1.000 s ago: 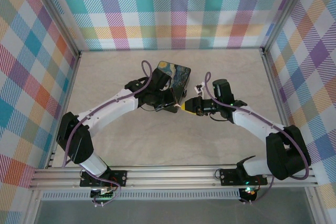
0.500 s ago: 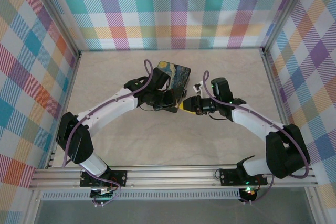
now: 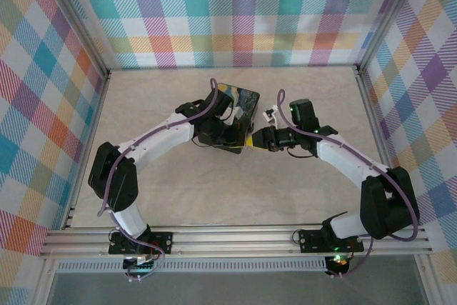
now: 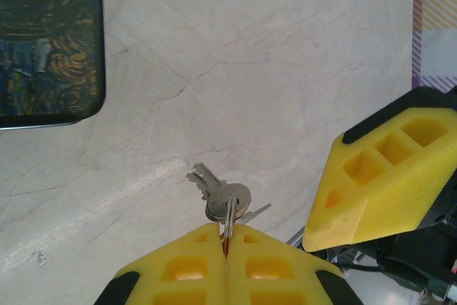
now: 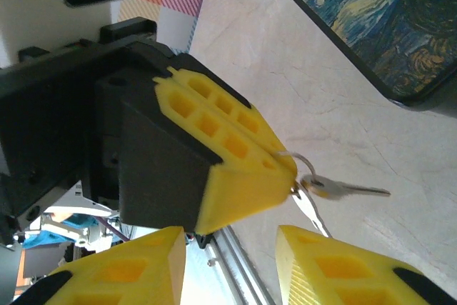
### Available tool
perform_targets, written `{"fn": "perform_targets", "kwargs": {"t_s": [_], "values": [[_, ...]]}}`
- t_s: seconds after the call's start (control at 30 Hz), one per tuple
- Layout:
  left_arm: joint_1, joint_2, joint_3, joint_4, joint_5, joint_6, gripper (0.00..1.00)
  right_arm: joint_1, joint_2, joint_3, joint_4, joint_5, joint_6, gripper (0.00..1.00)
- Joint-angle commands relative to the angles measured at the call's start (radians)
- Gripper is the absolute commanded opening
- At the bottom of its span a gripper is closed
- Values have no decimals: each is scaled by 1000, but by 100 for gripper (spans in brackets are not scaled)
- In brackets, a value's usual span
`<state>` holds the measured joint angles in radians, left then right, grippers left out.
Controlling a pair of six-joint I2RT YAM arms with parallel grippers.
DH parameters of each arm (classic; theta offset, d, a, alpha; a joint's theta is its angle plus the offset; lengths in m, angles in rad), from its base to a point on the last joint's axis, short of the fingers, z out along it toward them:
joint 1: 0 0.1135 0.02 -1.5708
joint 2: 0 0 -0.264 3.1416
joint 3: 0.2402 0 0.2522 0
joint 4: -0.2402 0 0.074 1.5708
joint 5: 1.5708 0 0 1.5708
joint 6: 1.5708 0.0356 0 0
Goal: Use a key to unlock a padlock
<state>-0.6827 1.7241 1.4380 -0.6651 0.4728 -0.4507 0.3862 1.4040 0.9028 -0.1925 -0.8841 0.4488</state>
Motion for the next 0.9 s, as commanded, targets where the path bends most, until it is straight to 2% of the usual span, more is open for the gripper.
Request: {"fn": "perform_targets", "kwargs": {"t_s": [0.0, 0.27, 0.6, 0.87], "values": [[3, 8, 36, -25, 57, 51, 0, 0, 23, 53, -87, -16, -105, 37], [5, 4, 34, -45, 59, 71, 0, -1, 68, 94, -186, 39, -220, 36], [18, 14, 37, -30, 97, 63, 0, -1, 92, 62, -141, 36, -246, 35], [47, 18, 12, 39, 188, -2, 0, -1, 65, 13, -65, -6, -306, 36]]}}
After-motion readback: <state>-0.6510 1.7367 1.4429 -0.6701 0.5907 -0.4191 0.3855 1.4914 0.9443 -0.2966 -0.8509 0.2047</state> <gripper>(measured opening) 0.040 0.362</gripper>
